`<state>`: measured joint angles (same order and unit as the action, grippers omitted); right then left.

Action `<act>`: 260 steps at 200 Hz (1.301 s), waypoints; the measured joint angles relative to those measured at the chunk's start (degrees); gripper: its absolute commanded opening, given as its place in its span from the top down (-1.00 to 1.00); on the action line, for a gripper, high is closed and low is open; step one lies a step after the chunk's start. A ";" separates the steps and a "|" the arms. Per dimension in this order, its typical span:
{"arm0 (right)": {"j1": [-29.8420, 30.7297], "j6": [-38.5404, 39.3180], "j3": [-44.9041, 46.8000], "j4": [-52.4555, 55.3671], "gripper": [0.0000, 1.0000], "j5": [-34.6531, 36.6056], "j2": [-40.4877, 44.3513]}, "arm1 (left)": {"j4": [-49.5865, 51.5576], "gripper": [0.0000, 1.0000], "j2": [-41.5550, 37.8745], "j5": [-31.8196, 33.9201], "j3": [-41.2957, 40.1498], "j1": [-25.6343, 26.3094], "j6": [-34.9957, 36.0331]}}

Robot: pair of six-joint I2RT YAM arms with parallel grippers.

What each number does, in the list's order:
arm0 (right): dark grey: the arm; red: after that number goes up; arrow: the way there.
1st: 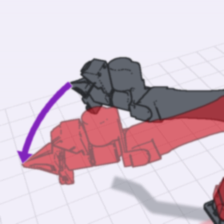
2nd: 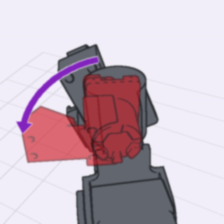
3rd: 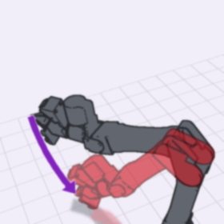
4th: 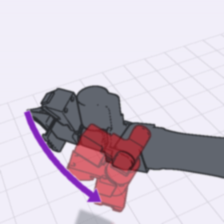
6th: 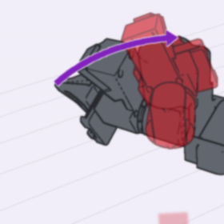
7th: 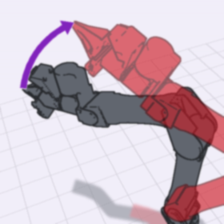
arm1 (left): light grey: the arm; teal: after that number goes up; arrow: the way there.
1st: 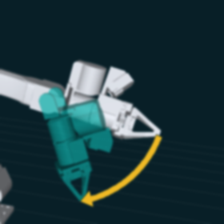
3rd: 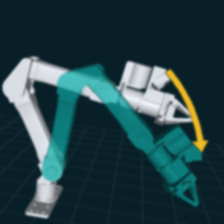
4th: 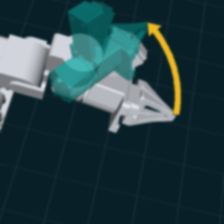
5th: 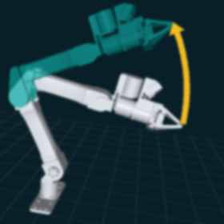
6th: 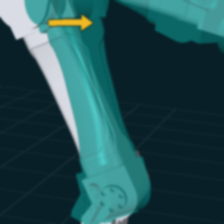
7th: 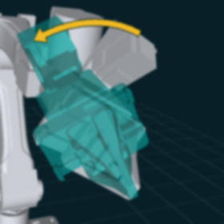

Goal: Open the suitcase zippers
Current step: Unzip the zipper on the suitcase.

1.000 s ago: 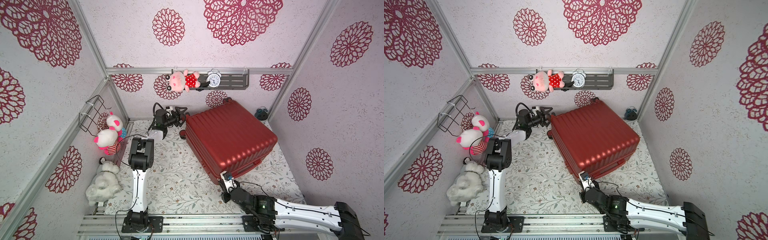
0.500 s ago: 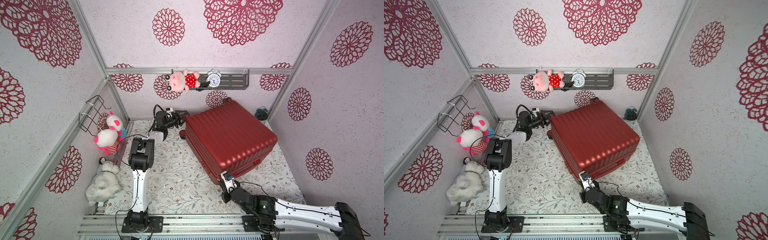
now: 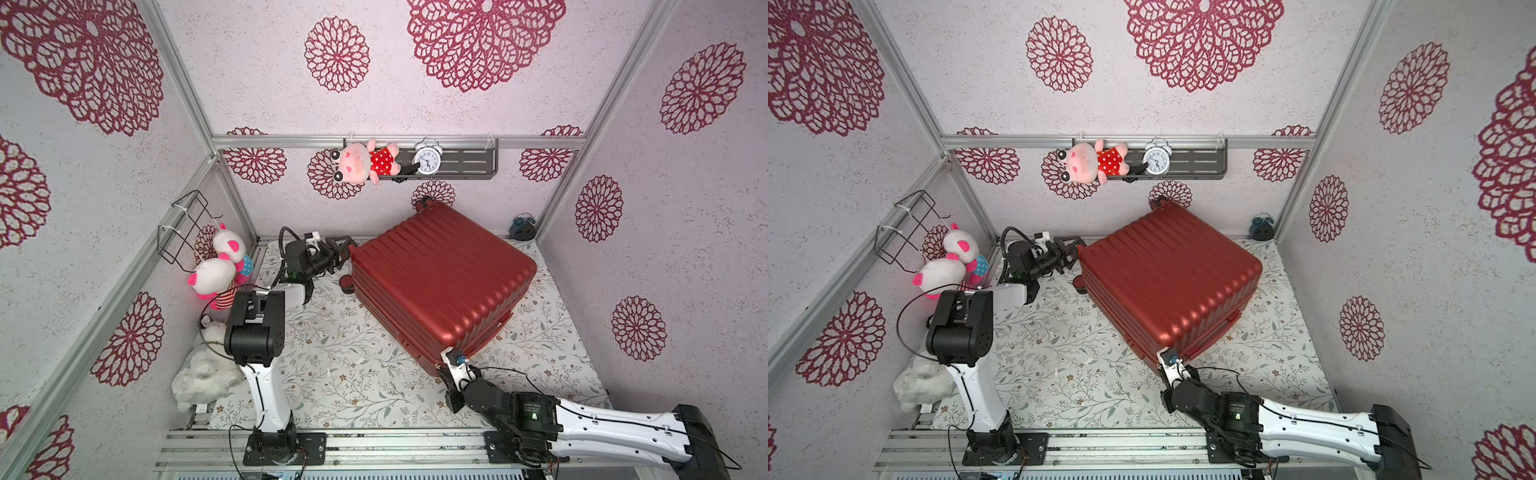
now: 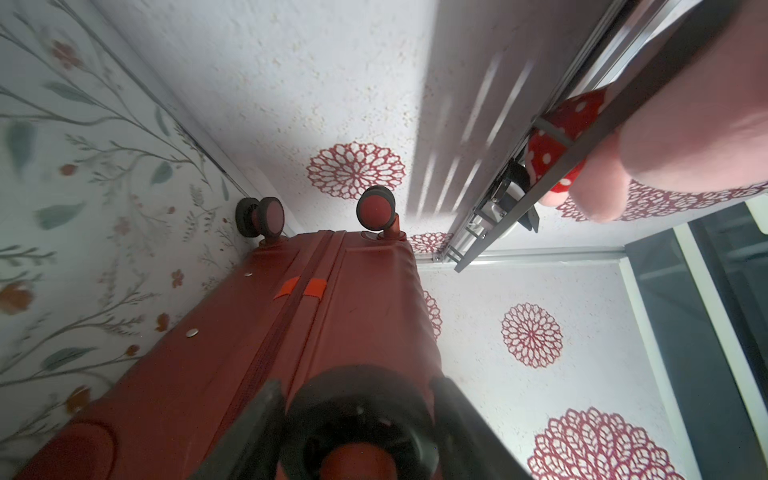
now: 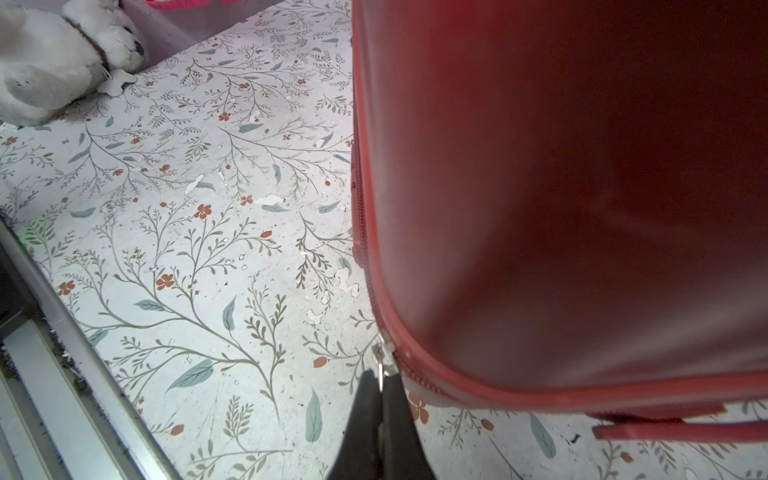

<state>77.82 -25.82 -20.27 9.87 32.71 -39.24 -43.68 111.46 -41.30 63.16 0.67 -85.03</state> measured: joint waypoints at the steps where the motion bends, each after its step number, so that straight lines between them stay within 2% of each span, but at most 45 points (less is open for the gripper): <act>1: 0.00 0.00 -0.02 0.02 1.00 0.00 0.02 | -0.02 0.18 -0.39 0.09 -0.50 -0.15 0.17; 51: 0.02 -1.22 -0.81 3.28 1.00 0.50 0.76 | 3.61 0.19 -16.15 5.42 -16.59 -3.56 6.36; 77: 0.07 -0.87 -0.92 3.45 1.00 0.50 0.39 | 9.03 0.19 -25.09 9.01 -22.53 -3.91 10.54; 126: -0.02 -0.11 -3.30 1.38 1.00 -0.55 -5.70 | 25.86 0.18 -38.88 13.73 -25.83 -3.48 17.31; 165: -0.04 0.96 -5.62 -1.64 1.00 -1.33 -10.97 | 32.30 0.18 -45.64 16.22 -28.17 -2.14 18.18; 210: -0.48 1.36 -7.72 -1.95 1.00 -1.31 -14.14 | 37.35 0.19 -52.22 22.67 -29.99 2.82 18.18; 260: -5.95 2.71 -8.00 -2.01 1.00 -5.38 -14.25 | 43.19 0.22 -58.80 31.32 -31.08 13.79 18.78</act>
<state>71.88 -23.11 -28.27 7.86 27.33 -53.49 -0.49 52.66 -9.98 32.08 14.46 -66.26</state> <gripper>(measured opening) 0.055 0.577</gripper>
